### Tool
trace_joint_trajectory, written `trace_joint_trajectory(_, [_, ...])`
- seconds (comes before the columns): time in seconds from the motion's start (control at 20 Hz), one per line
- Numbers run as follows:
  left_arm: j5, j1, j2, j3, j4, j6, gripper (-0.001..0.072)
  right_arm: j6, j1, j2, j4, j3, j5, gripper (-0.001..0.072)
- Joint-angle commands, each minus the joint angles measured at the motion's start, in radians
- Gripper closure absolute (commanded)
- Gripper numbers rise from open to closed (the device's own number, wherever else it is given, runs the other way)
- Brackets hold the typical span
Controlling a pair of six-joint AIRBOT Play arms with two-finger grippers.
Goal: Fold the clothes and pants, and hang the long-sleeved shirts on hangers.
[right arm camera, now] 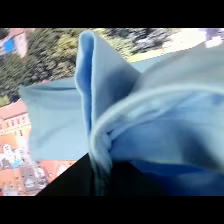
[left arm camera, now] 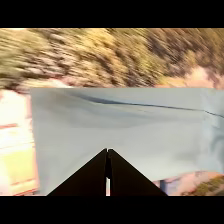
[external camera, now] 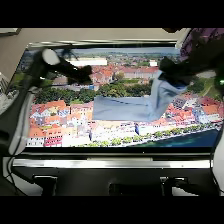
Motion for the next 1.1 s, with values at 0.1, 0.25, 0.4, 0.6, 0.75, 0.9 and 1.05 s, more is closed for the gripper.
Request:
trace_joint_trajectory(0.1, [-0.168,0.245,0.151,0.0,0.063,0.059,0.0689,0.201,0.265,-0.116,-0.016,0.001,0.152,0.0683])
trace_joint_trajectory(0.25, [-0.191,0.302,0.168,-0.001,0.063,0.082,0.0689,0.258,0.354,-0.175,-0.013,0.001,0.229,0.0683])
trace_joint_trajectory(0.4, [-0.191,0.317,0.167,-0.003,0.063,0.089,0.0689,0.304,0.406,-0.229,-0.012,0.001,0.288,0.0683])
trace_joint_trajectory(0.6, [-0.19,0.316,0.166,-0.027,0.062,0.097,0.0688,0.325,0.434,-0.288,0.022,0.001,0.37,0.0683])
trace_joint_trajectory(0.75, [-0.19,0.316,0.164,-0.041,0.062,0.097,0.0688,0.322,0.437,-0.33,0.038,0.001,0.416,0.068])
trace_joint_trajectory(0.9, [-0.19,0.316,0.164,-0.047,0.063,0.097,0.0688,0.314,0.438,-0.357,0.083,0.001,0.509,0.0466])
trace_joint_trajectory(1.05, [-0.19,0.316,0.164,-0.048,0.063,0.108,0.0688,0.237,0.438,-0.343,0.166,0.021,0.584,0.023])
